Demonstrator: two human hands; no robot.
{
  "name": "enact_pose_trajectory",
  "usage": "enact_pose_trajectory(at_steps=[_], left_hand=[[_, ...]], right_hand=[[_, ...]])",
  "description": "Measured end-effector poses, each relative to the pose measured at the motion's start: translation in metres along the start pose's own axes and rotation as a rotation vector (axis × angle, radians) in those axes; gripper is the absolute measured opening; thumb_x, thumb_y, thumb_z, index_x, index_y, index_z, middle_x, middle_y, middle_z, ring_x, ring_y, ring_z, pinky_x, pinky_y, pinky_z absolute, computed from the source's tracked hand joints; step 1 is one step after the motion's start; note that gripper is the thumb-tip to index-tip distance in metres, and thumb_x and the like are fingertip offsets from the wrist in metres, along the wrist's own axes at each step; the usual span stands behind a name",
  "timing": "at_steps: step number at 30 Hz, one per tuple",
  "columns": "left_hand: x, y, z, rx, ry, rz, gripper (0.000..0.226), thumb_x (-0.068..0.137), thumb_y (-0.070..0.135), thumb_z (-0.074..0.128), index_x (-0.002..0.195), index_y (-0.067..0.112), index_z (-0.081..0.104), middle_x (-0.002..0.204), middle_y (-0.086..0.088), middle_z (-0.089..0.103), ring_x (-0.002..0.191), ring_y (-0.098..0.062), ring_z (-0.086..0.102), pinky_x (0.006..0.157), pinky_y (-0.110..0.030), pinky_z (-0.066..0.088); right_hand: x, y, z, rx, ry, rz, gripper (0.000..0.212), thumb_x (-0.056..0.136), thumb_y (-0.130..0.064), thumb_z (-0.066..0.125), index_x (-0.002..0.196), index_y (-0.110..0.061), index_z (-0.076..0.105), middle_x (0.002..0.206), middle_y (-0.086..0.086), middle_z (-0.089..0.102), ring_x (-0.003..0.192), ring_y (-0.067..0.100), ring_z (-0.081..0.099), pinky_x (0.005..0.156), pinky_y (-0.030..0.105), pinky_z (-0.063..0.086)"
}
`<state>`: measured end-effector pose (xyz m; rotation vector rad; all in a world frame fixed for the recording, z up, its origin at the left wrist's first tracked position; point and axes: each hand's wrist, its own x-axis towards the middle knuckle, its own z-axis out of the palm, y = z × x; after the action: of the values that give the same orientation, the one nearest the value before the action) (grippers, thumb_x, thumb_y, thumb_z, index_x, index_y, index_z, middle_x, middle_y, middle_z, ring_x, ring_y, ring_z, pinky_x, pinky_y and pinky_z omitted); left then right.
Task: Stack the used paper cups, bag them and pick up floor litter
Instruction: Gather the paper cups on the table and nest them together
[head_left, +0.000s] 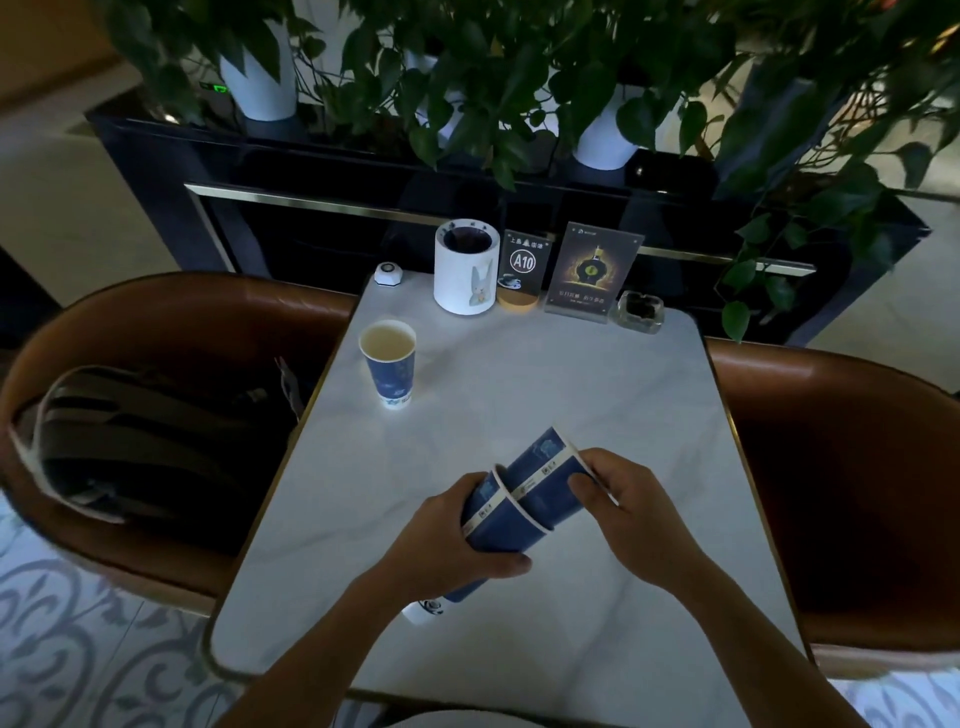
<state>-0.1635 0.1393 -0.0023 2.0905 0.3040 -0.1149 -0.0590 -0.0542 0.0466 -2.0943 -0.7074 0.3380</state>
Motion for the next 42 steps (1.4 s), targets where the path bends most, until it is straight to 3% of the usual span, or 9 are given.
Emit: enact_pose_trajectory(at_steps=[12, 14, 16, 19, 26, 32, 37, 40, 42], left_hand=[[-0.009, -0.011, -0.007, -0.047, -0.01, 0.032, 0.071, 0.054, 0.053, 0.088, 0.113, 0.043, 0.05, 0.093, 0.023, 0.068, 0.081, 0.009, 0.066, 0.065, -0.009, 0.053], [-0.01, -0.011, -0.006, -0.065, -0.001, 0.047, 0.068, 0.054, 0.049, 0.089, 0.111, 0.04, 0.053, 0.091, 0.02, 0.07, 0.08, 0.006, 0.067, 0.065, -0.012, 0.055], [-0.012, -0.012, -0.005, -0.076, 0.011, 0.052, 0.069, 0.054, 0.046, 0.089, 0.113, 0.039, 0.055, 0.091, 0.018, 0.071, 0.08, 0.004, 0.068, 0.067, -0.015, 0.056], [-0.015, -0.017, -0.003, -0.108, 0.016, 0.045, 0.07, 0.053, 0.043, 0.089, 0.114, 0.038, 0.056, 0.091, 0.016, 0.072, 0.079, 0.002, 0.069, 0.068, -0.018, 0.057], [-0.014, -0.019, 0.003, -0.19, 0.042, 0.044, 0.068, 0.052, 0.037, 0.09, 0.112, 0.038, 0.057, 0.094, 0.014, 0.073, 0.081, -0.001, 0.07, 0.071, -0.022, 0.06], [-0.012, -0.021, 0.0, -0.264, 0.122, 0.03, 0.071, 0.053, 0.037, 0.091, 0.116, 0.038, 0.056, 0.097, 0.016, 0.073, 0.085, 0.002, 0.07, 0.071, -0.019, 0.059], [-0.009, -0.024, -0.003, -0.34, 0.164, 0.048, 0.082, 0.056, 0.04, 0.091, 0.128, 0.034, 0.052, 0.111, 0.017, 0.07, 0.099, 0.002, 0.067, 0.081, -0.023, 0.06], [-0.005, -0.026, -0.003, -0.351, 0.125, 0.084, 0.082, 0.057, 0.031, 0.093, 0.128, 0.032, 0.052, 0.114, 0.015, 0.071, 0.102, -0.003, 0.069, 0.084, -0.028, 0.06], [-0.002, -0.025, -0.004, -0.348, 0.095, 0.1, 0.082, 0.058, 0.028, 0.093, 0.129, 0.032, 0.052, 0.115, 0.015, 0.071, 0.103, -0.003, 0.068, 0.085, -0.026, 0.059]], right_hand=[[-0.016, -0.028, 0.05, 0.012, -0.055, 0.032, 0.025, 0.101, -0.02, 0.043, 0.08, -0.03, 0.054, 0.072, -0.014, 0.058, 0.067, -0.004, 0.058, 0.057, 0.011, 0.043], [-0.022, -0.03, 0.064, 0.005, -0.089, 0.048, 0.022, 0.102, -0.029, 0.038, 0.101, -0.024, 0.059, 0.084, -0.011, 0.064, 0.075, -0.002, 0.063, 0.06, 0.014, 0.048], [-0.027, -0.028, 0.076, -0.041, -0.093, 0.043, 0.039, 0.1, -0.039, 0.035, 0.131, -0.022, 0.051, 0.103, -0.005, 0.067, 0.087, 0.004, 0.066, 0.068, 0.014, 0.051], [-0.03, -0.029, 0.083, -0.075, -0.075, 0.021, 0.052, 0.096, -0.045, 0.034, 0.144, -0.025, 0.039, 0.109, -0.008, 0.065, 0.09, 0.004, 0.064, 0.071, 0.008, 0.046], [-0.027, -0.034, 0.084, -0.121, -0.016, 0.017, 0.047, 0.094, -0.042, 0.037, 0.137, -0.026, 0.047, 0.097, -0.015, 0.063, 0.083, 0.003, 0.064, 0.067, 0.009, 0.048], [-0.027, -0.032, 0.093, -0.071, 0.16, 0.055, 0.04, 0.087, -0.056, 0.045, 0.126, -0.055, 0.038, 0.123, -0.028, 0.05, 0.116, 0.003, 0.053, 0.092, 0.02, 0.046], [-0.026, -0.028, 0.099, 0.18, 0.186, 0.243, 0.085, 0.079, -0.057, 0.062, 0.148, -0.026, 0.023, 0.145, -0.014, 0.038, 0.125, 0.004, 0.048, 0.1, 0.024, 0.047], [-0.023, -0.027, 0.101, 0.368, 0.168, 0.294, 0.087, 0.073, -0.041, 0.074, 0.144, -0.017, 0.031, 0.137, -0.002, 0.051, 0.12, 0.014, 0.057, 0.095, 0.028, 0.054], [-0.019, -0.027, 0.1, 0.4, 0.201, 0.298, 0.076, 0.066, -0.037, 0.077, 0.133, -0.024, 0.042, 0.127, -0.004, 0.057, 0.112, 0.008, 0.062, 0.084, 0.024, 0.057]])
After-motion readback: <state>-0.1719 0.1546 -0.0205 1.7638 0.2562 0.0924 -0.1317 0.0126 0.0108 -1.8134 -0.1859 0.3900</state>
